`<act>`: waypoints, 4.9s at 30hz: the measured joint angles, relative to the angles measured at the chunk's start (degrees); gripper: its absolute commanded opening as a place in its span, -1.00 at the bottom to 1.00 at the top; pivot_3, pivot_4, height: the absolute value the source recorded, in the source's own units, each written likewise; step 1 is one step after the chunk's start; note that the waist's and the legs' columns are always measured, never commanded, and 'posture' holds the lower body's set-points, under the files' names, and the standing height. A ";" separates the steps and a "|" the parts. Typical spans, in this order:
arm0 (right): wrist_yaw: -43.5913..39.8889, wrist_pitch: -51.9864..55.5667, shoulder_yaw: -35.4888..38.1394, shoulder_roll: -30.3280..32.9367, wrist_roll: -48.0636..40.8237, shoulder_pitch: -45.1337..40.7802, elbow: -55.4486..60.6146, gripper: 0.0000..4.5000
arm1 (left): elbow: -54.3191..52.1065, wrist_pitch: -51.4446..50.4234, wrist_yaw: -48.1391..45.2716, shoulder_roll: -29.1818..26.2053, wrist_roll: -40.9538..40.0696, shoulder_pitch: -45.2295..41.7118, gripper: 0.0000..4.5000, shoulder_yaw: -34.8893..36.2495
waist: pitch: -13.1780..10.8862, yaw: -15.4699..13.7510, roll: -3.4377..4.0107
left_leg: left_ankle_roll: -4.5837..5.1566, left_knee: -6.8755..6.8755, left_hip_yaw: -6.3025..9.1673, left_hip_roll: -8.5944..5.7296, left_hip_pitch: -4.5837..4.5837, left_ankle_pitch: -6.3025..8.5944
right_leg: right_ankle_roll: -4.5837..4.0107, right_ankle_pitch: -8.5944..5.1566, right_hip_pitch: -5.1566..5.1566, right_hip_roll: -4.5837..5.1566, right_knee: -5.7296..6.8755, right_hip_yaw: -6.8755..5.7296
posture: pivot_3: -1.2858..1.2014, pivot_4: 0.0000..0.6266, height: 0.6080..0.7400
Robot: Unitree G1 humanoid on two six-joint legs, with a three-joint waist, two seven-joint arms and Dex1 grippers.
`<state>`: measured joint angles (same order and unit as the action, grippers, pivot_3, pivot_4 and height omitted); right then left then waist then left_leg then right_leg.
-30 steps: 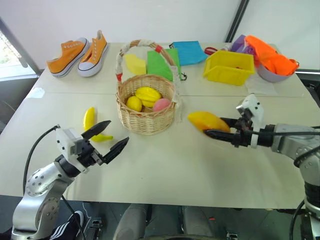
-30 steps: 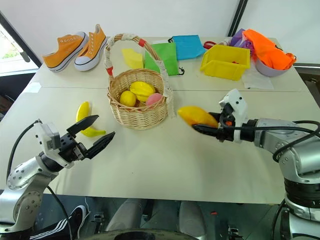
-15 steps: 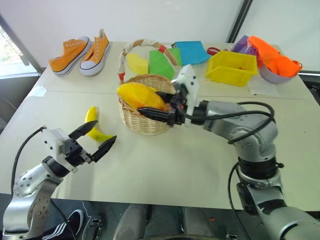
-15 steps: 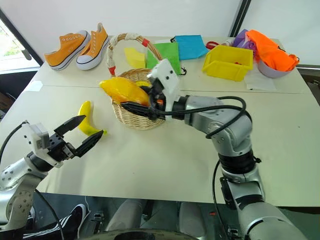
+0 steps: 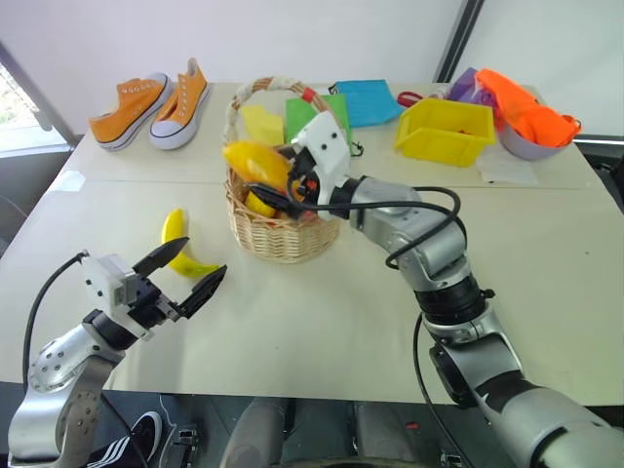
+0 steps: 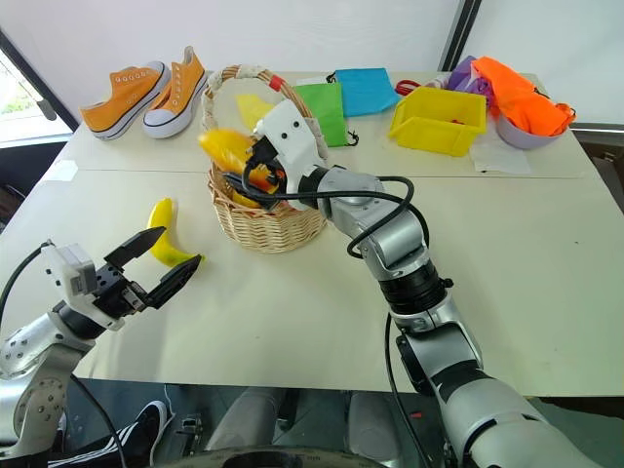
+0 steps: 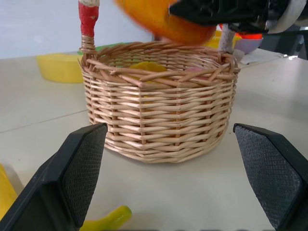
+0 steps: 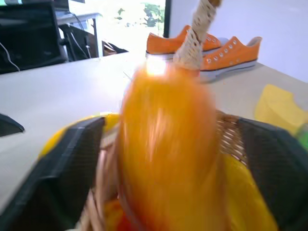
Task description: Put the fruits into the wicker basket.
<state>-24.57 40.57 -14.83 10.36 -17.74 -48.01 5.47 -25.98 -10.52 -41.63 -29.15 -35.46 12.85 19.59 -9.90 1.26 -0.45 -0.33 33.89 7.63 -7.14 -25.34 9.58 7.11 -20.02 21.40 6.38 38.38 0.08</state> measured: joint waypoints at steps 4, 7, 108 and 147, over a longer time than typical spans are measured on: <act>-1.74 -0.50 0.82 0.61 -0.09 0.63 1.94 0.99 | 0.00 0.00 0.81 0.25 0.01 0.34 1.00 0.03 | 0.00 -0.15 0.00 | -0.01 0.00 0.00 0.01 0.00 -0.01 | 0.00 0.00 0.01 -0.01 0.02 0.00 | 0.03 -0.52 1.00; -6.09 0.22 2.82 3.87 -3.30 3.23 5.79 0.99 | 0.01 -0.11 2.17 0.49 -0.02 0.43 1.00 0.46 | 0.00 -0.42 -0.01 | 0.01 0.01 0.00 -0.01 -0.01 0.00 | 0.00 0.00 -0.03 0.02 -0.05 -0.01 | 0.03 -0.52 1.00; -20.97 -9.21 14.50 24.43 -11.95 20.28 14.38 1.00 | 9.60 -39.18 29.83 9.95 1.89 -48.37 0.85 -12.03 | 0.10 -0.16 -0.37 | -0.21 0.32 -0.04 -0.03 -0.04 -0.16 | 0.24 0.11 -0.37 0.02 0.08 -0.11 | 0.03 -0.52 1.00; 9.54 -10.42 12.36 -0.55 0.19 16.36 4.90 -0.99 | -4.35 -7.93 -4.78 -2.38 -9.05 0.67 0.86 17.01 | 0.11 -0.08 -0.22 | -0.04 0.09 -0.04 0.03 0.05 -0.04 | 0.17 0.11 -0.05 -0.03 0.05 0.05 | 0.03 -0.52 1.00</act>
<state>-15.03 30.16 -2.47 9.81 -17.54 -31.65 10.37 -30.33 -18.45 -46.42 -31.53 -44.51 13.52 36.61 -9.80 1.18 -0.67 -0.37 33.98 7.60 -7.12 -25.29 9.54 7.28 -19.91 21.35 6.35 38.43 0.12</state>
